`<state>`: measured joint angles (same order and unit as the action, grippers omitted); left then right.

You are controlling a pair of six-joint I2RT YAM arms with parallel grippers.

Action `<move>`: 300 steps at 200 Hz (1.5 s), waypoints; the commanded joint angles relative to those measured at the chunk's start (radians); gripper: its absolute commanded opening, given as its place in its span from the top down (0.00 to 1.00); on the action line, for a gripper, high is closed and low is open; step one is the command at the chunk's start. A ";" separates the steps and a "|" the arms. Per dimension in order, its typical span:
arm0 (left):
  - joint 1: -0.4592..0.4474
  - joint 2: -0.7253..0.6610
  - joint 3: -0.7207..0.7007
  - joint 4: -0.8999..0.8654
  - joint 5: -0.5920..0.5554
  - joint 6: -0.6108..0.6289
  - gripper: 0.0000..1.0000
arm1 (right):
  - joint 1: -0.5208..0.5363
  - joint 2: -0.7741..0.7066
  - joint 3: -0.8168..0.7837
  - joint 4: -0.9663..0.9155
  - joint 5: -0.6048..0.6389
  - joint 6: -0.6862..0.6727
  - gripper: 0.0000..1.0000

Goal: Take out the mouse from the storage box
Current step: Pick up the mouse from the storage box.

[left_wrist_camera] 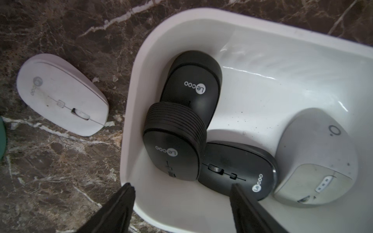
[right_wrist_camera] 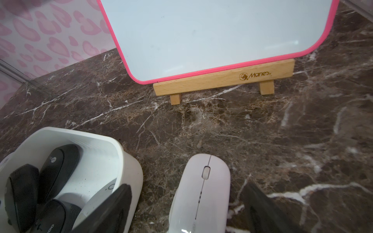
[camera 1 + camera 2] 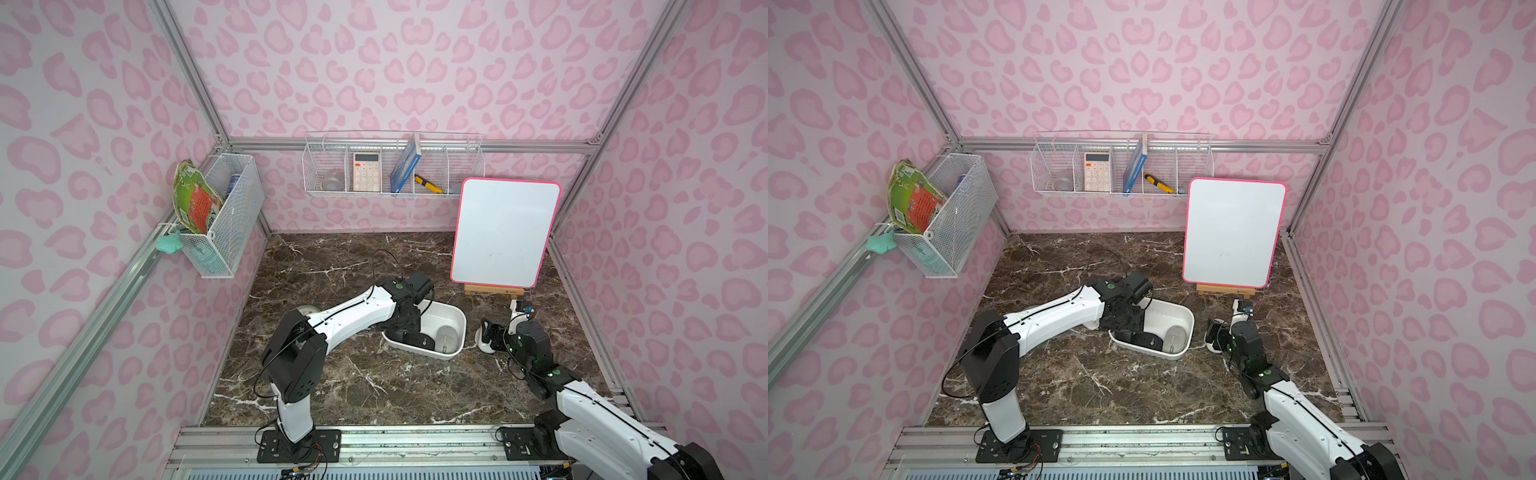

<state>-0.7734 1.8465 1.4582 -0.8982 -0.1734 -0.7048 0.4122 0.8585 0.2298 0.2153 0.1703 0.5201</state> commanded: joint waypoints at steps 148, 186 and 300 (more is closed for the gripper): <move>0.019 0.258 0.155 -0.053 -0.022 -0.077 0.31 | 0.000 -0.047 -0.027 0.063 -0.022 -0.009 0.09; 0.019 0.273 0.159 -0.030 -0.005 -0.071 0.44 | 0.000 -0.046 -0.029 0.065 -0.022 -0.009 0.09; 0.003 0.170 0.156 -0.033 -0.026 -0.055 0.71 | 0.000 -0.031 -0.027 0.072 -0.021 -0.009 0.10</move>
<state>-0.7681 2.0487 1.6024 -0.9234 -0.1883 -0.7746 0.4122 0.8272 0.2031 0.2562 0.1463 0.5198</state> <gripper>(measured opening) 0.351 0.906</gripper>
